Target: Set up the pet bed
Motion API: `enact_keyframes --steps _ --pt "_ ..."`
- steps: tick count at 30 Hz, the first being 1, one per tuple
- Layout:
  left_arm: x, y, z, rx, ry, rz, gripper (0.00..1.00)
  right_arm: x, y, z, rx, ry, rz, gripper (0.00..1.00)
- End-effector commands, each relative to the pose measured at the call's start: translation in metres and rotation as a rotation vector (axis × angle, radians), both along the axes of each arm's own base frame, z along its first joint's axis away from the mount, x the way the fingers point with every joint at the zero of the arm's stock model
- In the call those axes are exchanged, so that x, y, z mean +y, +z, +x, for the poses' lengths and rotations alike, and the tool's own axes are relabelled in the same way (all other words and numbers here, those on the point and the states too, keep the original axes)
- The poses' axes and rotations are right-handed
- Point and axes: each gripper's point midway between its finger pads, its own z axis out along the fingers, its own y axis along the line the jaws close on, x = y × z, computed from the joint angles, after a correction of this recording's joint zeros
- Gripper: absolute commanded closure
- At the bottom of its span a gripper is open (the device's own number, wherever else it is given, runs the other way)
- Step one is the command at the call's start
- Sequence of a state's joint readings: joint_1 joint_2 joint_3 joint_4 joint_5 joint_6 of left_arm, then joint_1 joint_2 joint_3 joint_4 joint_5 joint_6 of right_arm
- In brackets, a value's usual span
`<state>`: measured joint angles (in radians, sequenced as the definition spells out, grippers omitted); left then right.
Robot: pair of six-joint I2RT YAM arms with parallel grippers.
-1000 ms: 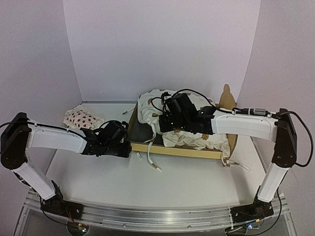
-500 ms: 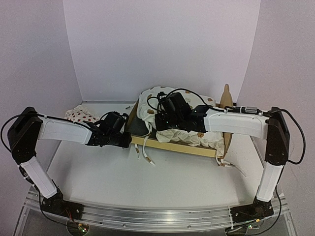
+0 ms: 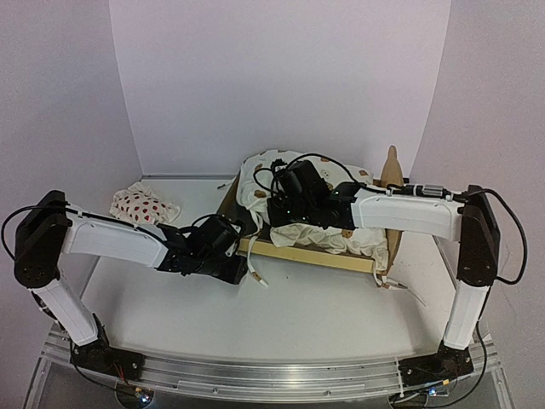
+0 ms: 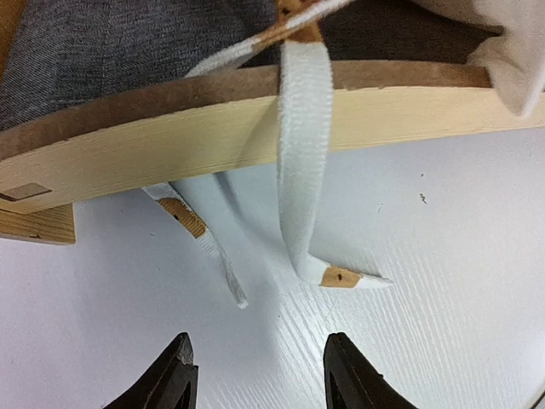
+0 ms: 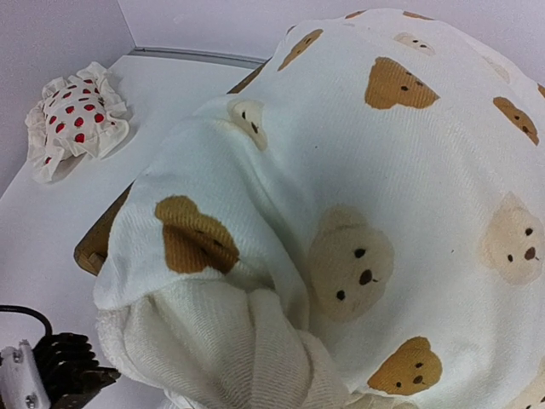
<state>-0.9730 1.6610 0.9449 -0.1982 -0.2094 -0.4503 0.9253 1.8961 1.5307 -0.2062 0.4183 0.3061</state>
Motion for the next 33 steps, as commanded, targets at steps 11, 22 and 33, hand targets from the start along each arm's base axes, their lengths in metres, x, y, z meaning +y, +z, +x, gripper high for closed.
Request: enact_keyframes --steps 11,22,33 --pt "-0.010 -0.033 0.027 -0.004 0.066 0.117 0.59 -0.005 0.010 0.004 -0.017 -0.022 0.016 1.00" --pt "0.003 -0.047 0.030 -0.009 0.108 0.172 1.00 0.001 0.009 0.003 -0.002 -0.007 0.032 1.00" --pt "0.077 -0.022 0.012 -0.020 0.293 0.242 1.00 0.041 0.007 0.006 0.077 0.065 0.143 1.00"
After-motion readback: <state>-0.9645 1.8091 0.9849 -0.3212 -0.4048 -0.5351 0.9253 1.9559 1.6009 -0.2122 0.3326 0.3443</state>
